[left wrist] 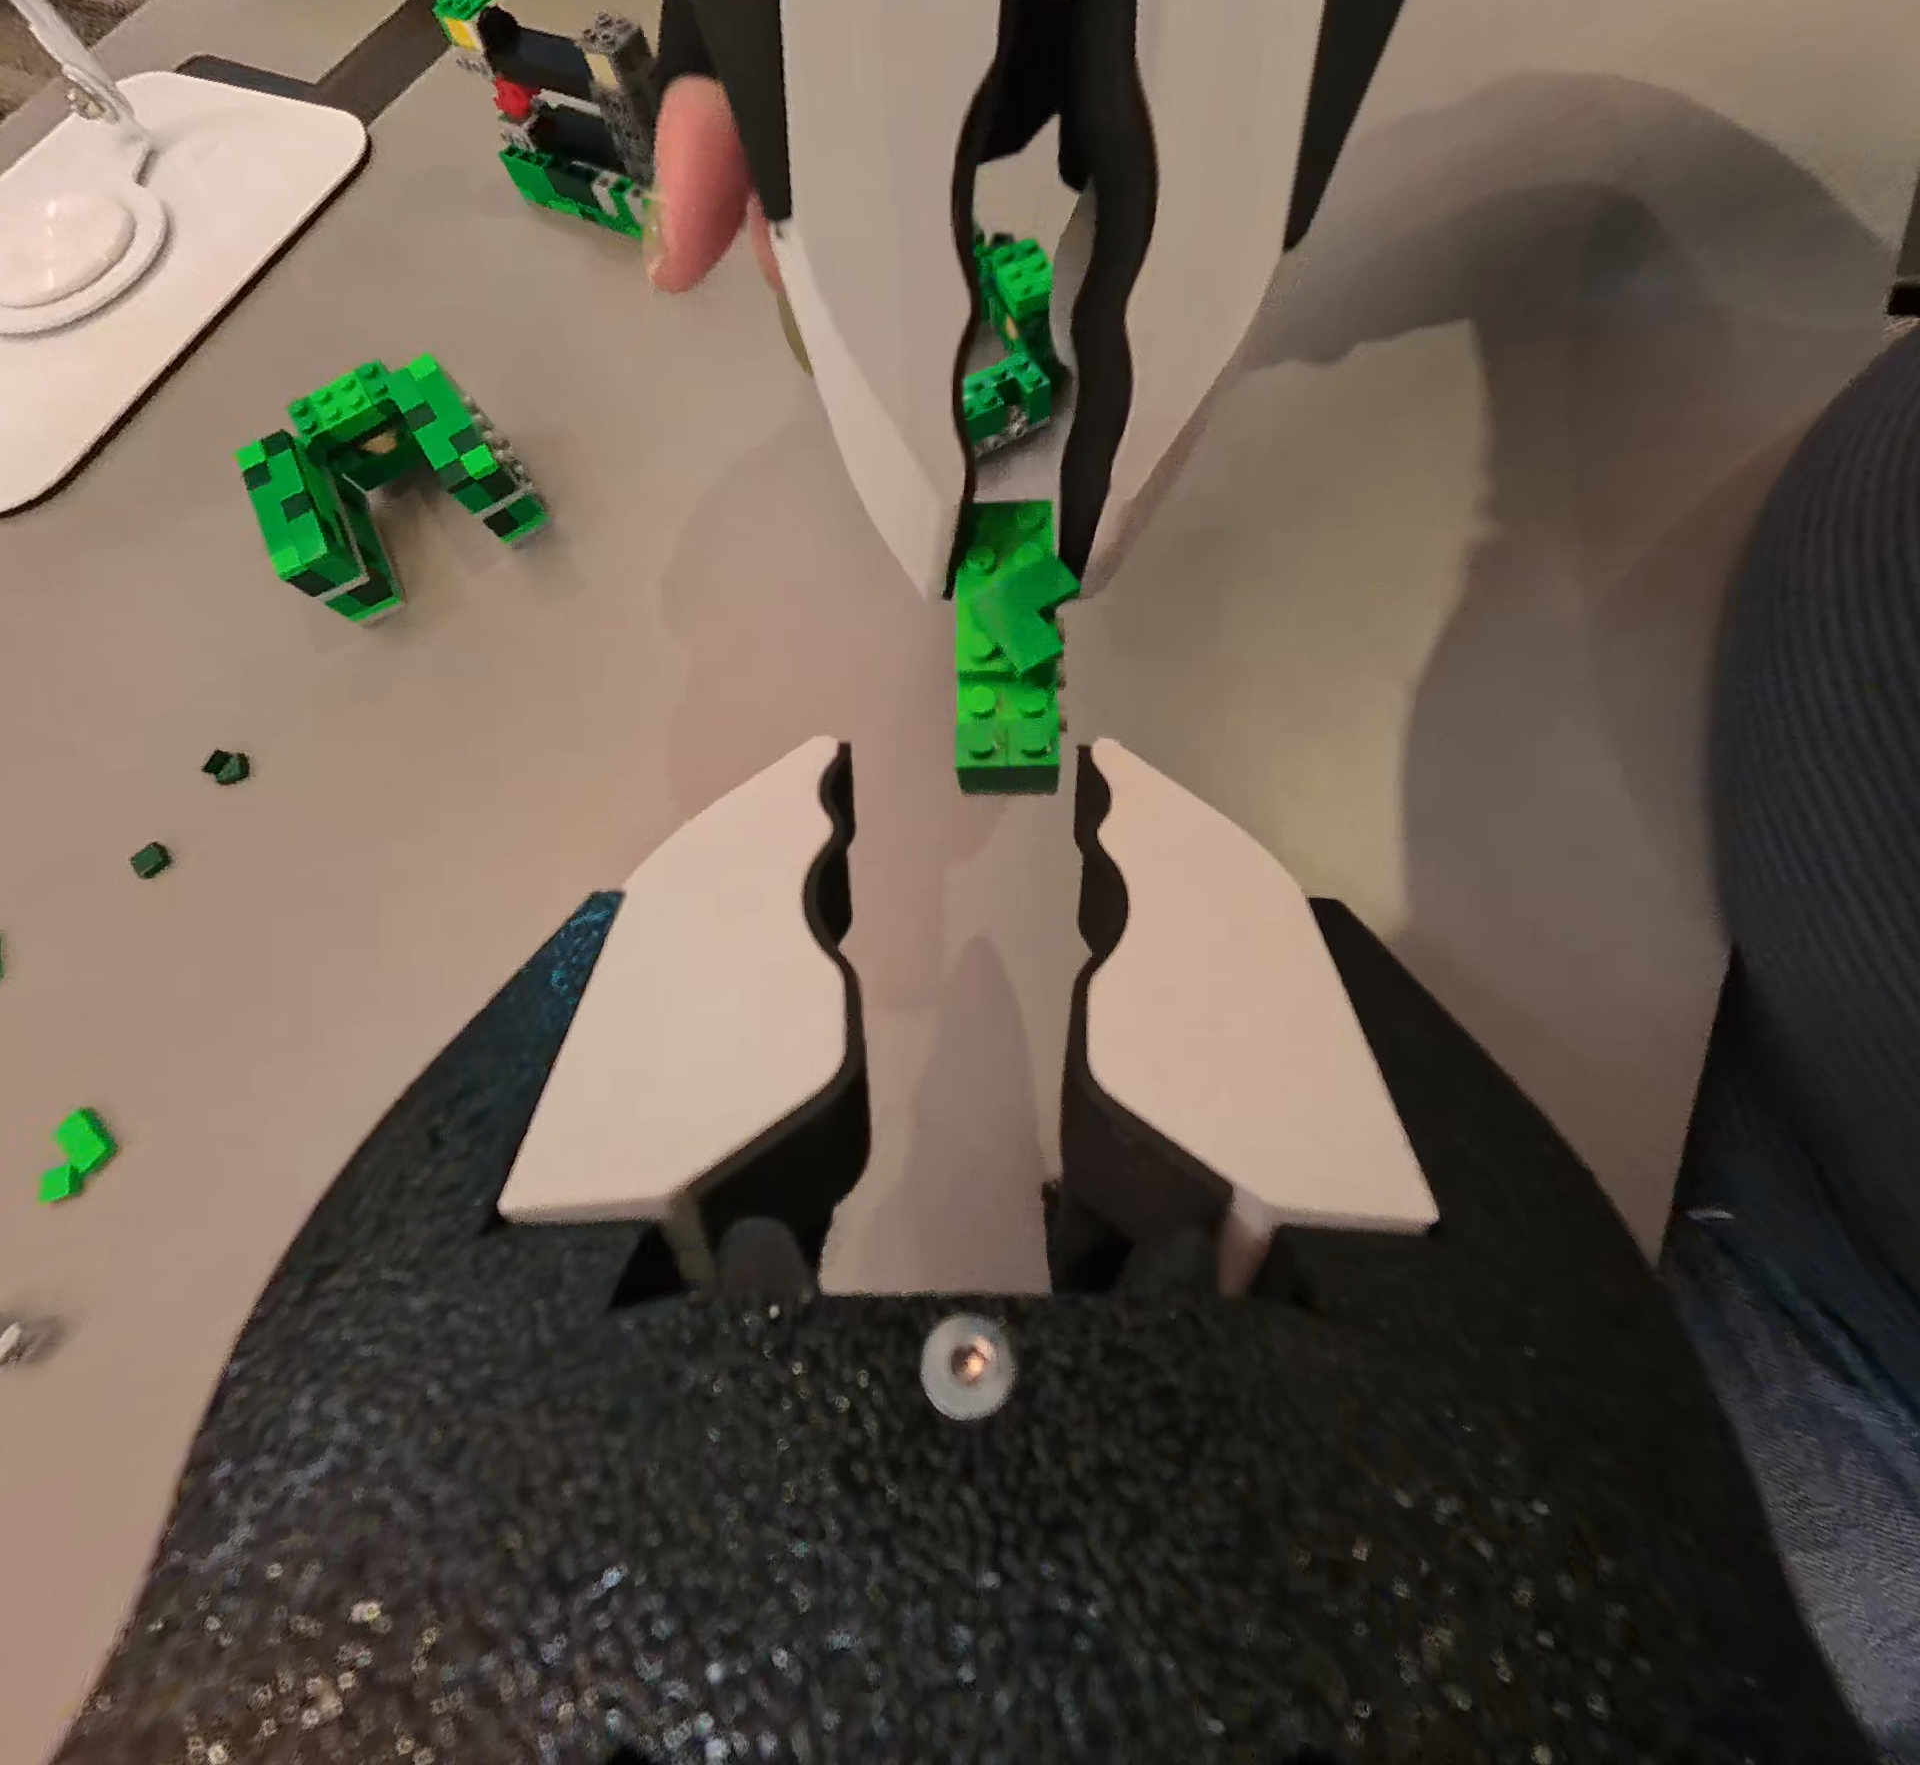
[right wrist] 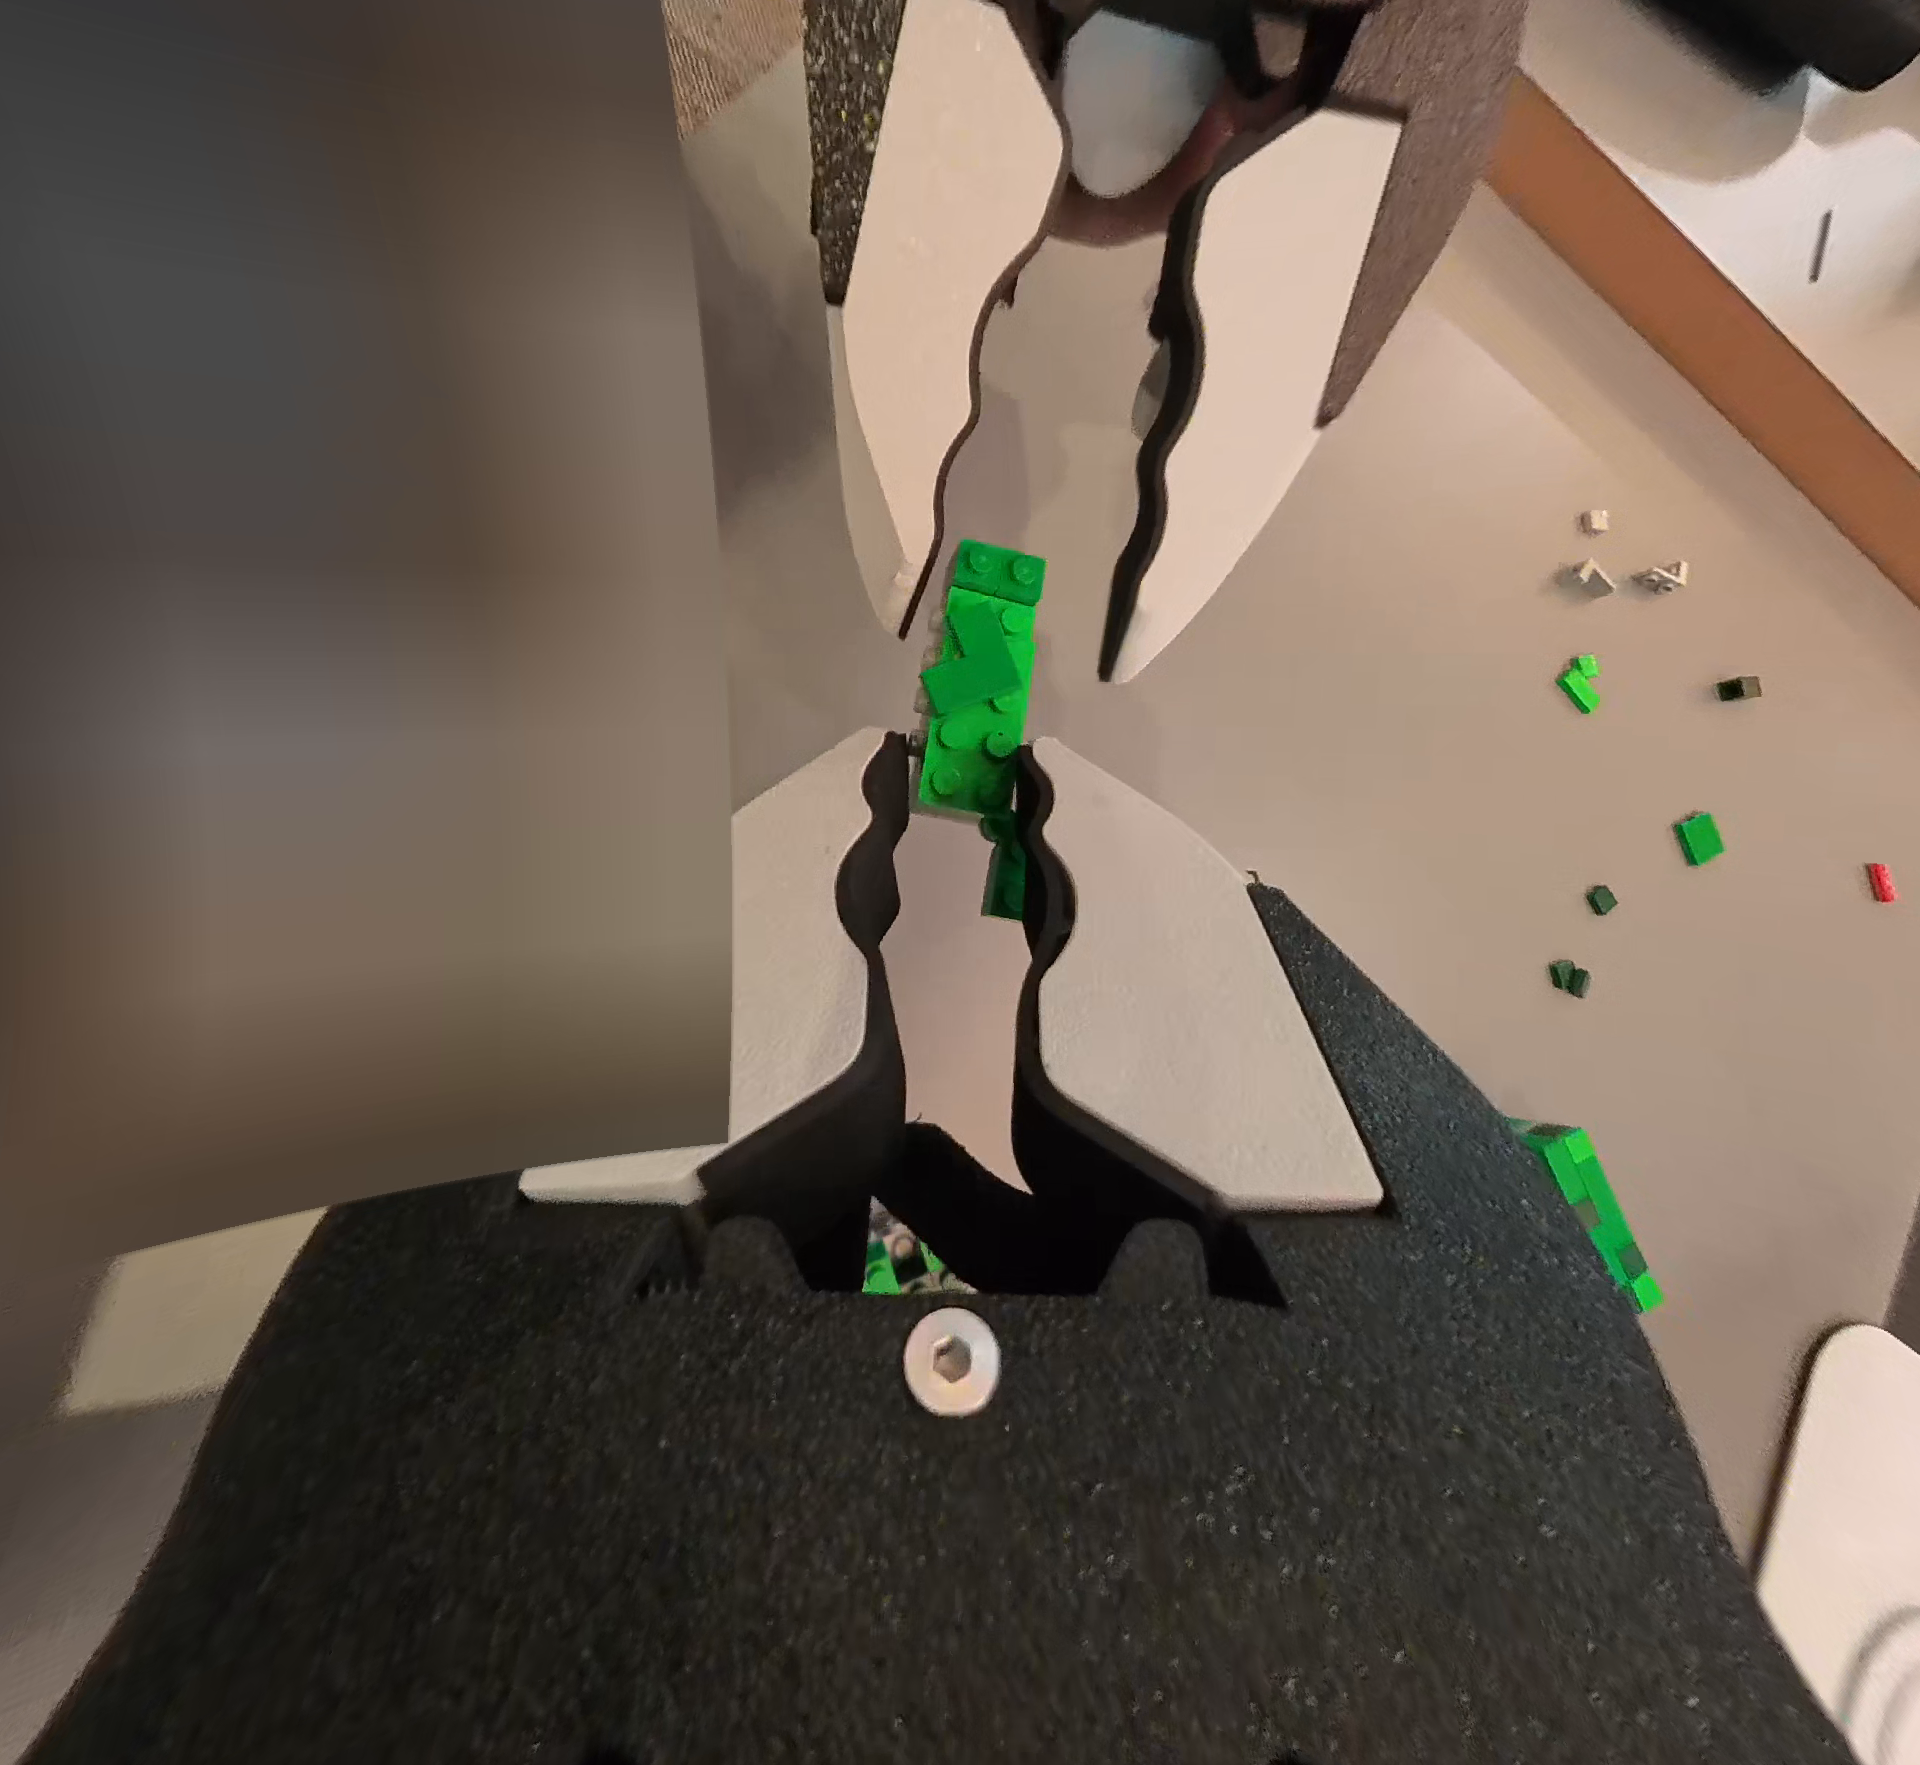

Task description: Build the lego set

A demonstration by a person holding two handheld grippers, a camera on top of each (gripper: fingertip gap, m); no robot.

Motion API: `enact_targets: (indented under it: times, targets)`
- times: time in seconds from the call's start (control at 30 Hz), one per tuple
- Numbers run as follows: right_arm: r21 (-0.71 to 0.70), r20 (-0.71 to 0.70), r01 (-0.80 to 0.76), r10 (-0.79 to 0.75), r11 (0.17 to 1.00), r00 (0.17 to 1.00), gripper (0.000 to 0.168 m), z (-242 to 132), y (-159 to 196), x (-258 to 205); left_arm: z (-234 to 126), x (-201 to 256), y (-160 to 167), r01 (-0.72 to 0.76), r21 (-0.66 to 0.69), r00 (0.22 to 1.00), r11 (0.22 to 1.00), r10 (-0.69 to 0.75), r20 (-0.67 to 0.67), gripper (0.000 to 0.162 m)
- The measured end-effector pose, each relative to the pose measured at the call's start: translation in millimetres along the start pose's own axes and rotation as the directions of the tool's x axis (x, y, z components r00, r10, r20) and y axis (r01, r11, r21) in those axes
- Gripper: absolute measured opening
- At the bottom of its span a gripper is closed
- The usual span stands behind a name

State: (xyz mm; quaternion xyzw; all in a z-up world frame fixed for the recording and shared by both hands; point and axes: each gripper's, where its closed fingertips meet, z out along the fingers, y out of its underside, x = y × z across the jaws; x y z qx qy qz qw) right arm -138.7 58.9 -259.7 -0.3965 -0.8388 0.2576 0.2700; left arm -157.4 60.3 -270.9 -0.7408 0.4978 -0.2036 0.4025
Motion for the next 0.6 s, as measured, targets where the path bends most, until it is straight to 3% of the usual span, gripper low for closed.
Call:
enact_targets:
  times: [0.03,0.2,0.6]
  targets:
    - [0.01,0.003,-0.003,0.003,1.0,1.0,0.019,-1.3,-1.7,0.1,-0.5,1.9,-1.6,0.001,0.018,1.0,1.0,-0.001,-0.012,0.038]
    - [0.031,0.015,-0.003,0.002,1.0,1.0,0.019,-4.6,-6.5,-0.4,-5.1,11.0,-16.8,-0.038,0.126,0.998,0.991,0.044,-0.043,0.028]
    - [0.066,0.013,-0.013,0.012,0.998,1.0,0.019,-10.0,-10.9,1.9,-3.6,11.2,-20.0,0.016,0.179,0.998,0.984,-0.006,-0.056,0.019]
